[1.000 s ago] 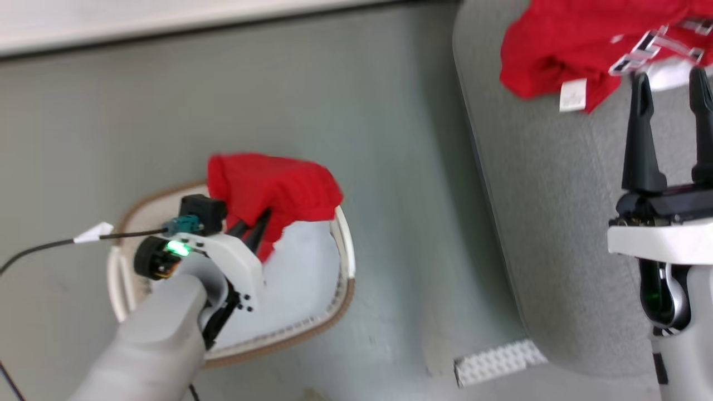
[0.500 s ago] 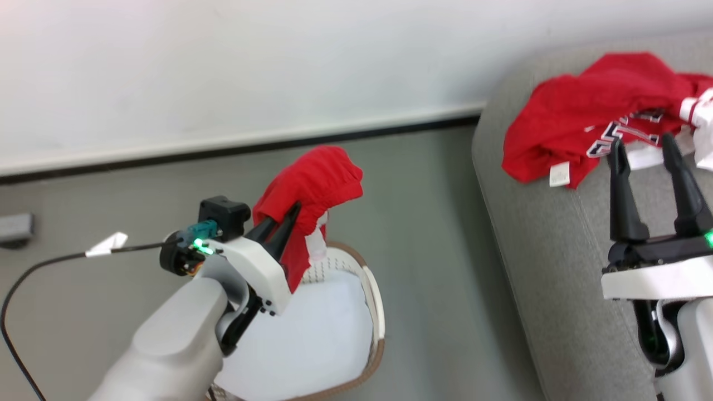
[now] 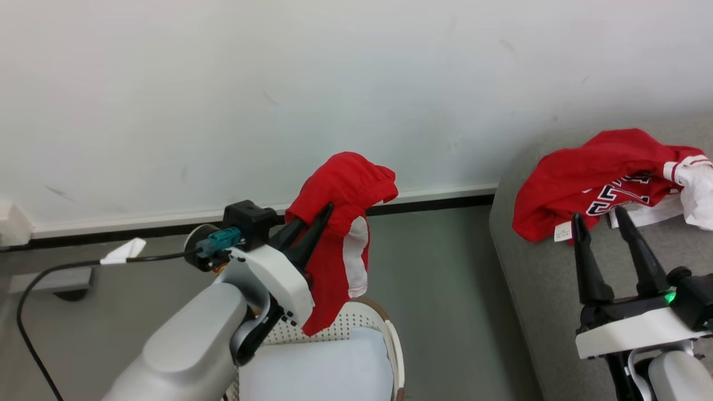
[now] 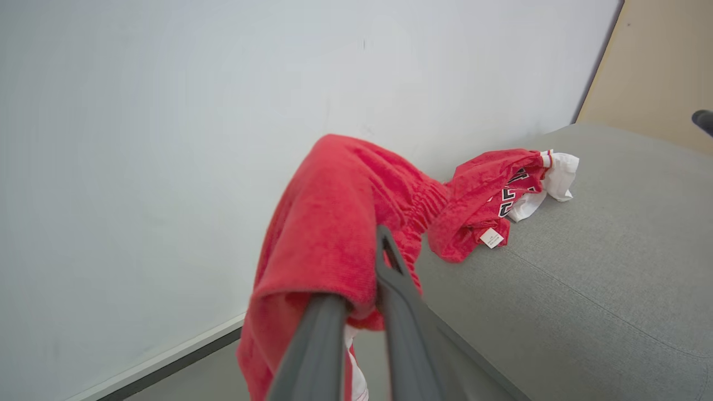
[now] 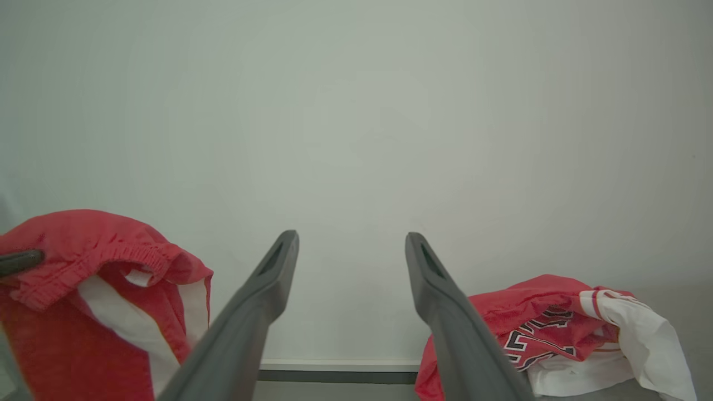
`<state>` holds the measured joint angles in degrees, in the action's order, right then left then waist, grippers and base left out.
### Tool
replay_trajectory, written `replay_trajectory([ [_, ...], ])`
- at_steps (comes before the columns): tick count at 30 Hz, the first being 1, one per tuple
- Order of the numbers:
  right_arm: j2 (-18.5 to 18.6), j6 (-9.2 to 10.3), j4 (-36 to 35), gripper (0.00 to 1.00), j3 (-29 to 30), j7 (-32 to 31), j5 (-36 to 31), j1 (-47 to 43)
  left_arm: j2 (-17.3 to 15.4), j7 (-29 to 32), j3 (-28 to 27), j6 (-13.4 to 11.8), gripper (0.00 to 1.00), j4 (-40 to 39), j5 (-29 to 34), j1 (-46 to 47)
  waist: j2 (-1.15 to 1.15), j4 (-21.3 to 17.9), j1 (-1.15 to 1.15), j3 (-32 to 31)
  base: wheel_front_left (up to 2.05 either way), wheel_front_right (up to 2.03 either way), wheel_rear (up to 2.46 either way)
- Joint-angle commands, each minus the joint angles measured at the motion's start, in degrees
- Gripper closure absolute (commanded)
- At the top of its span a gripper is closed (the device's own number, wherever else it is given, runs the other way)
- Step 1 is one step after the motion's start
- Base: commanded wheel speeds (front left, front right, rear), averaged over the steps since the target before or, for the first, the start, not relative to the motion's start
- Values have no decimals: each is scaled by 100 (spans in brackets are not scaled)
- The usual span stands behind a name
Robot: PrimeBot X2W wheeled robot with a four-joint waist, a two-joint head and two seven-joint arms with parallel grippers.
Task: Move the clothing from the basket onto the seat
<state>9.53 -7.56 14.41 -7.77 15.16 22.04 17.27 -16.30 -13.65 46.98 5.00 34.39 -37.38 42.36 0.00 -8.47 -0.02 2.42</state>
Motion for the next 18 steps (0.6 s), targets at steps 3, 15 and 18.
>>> replay_trajectory([
  [3,-11,15,53,0,-74,-3,75,-207,-106,130,23,-89,100,-431,-19,-137,0,83,2,-180,0,0,0],
  [15,50,14,191,0,-496,-3,121,-334,-457,664,63,-506,100,-1902,-71,-426,0,195,2,-291,0,0,0],
  [18,108,14,229,0,-708,-3,143,-271,-509,728,83,-555,100,-2106,-60,-452,0,229,2,-296,0,0,0],
])
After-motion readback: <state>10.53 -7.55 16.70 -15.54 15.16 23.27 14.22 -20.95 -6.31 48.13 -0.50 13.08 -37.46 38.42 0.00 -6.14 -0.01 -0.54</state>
